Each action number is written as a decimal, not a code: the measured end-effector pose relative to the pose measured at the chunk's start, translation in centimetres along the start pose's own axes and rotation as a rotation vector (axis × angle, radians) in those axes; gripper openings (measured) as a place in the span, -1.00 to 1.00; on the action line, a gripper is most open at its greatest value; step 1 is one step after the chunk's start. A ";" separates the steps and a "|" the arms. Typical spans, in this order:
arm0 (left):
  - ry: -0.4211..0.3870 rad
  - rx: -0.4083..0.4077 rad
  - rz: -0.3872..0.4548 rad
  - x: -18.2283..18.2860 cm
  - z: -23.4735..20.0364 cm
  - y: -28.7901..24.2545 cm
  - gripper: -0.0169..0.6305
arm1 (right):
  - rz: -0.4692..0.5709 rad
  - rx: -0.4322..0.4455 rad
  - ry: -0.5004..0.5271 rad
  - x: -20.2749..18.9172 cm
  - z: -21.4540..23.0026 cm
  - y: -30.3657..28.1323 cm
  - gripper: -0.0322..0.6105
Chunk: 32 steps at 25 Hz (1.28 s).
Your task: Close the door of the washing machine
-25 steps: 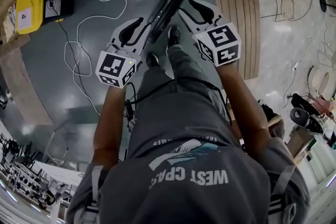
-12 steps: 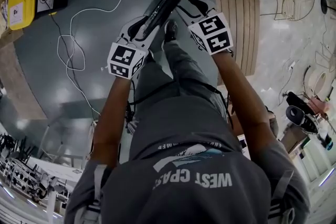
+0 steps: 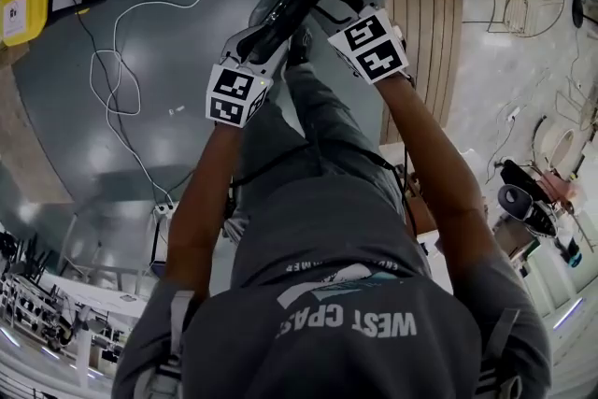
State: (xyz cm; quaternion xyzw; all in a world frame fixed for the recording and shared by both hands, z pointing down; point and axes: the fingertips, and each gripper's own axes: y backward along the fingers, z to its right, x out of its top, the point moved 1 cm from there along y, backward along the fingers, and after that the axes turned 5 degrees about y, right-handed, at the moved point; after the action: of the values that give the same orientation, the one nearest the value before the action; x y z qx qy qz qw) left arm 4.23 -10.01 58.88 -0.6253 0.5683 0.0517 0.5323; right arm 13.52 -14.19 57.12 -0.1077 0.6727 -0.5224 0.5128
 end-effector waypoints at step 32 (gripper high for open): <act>0.048 0.153 0.027 -3.4 -3.0 -2.2 -0.77 | -0.115 0.049 0.248 -0.5 -1.7 -5.2 -0.42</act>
State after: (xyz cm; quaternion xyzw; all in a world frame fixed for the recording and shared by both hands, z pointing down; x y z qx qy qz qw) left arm 3.17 -10.43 63.75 -0.5764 0.5914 0.0003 0.5639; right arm 10.34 -15.12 61.54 -0.0683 0.7106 -0.5764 0.3976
